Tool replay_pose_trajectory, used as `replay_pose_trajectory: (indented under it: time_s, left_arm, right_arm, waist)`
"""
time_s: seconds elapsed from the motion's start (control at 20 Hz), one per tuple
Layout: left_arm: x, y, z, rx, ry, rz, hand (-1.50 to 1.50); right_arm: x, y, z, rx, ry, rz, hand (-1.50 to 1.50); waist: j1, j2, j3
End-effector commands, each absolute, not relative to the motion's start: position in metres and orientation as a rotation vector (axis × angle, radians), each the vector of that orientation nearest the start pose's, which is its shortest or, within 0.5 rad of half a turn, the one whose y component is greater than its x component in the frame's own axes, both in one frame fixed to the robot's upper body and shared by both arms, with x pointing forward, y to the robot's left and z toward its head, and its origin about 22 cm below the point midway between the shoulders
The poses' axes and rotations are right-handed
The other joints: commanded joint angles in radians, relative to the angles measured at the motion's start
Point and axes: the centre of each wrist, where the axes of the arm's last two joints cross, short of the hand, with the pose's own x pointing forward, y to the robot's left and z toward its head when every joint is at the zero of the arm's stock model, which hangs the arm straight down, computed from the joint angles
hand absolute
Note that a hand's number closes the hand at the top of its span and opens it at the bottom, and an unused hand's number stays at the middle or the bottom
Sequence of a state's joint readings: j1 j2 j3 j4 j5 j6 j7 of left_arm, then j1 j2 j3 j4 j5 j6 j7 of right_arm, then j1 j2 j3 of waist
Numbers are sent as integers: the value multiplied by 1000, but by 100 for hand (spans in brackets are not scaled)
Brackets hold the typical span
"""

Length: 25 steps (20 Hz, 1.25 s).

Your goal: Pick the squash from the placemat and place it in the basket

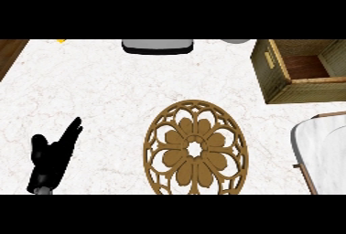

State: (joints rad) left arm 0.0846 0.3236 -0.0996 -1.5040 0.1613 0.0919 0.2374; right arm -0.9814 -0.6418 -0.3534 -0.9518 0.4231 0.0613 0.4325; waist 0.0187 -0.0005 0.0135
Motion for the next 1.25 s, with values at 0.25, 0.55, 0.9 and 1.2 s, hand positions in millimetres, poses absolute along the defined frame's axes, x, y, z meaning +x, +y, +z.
replay_pose_trajectory:
  time_s: [0.25, 0.55, 0.9, 1.2]
  left_arm:
    - [202, 289, -51, 134, -1031, -70, 0]
    - [210, 294, -42, 160, -1020, -36, 0]
    - [201, 288, -41, 144, -1012, -39, 0]
    - [200, 284, -47, 146, -1010, -14, 0]
  right_arm:
    - [394, -415, 293, -1016, -1438, 261, -150]
    - [394, -420, 301, -986, -1515, 156, -150]
    - [365, -476, 304, -930, -1523, -46, -150]
    - [327, -525, 305, -994, -1441, -106, -150]
  waist:
    - [5, 12, -14]
    - [-4, 6, -14]
    - [-13, 3, -13]
    - [-23, 3, -13]
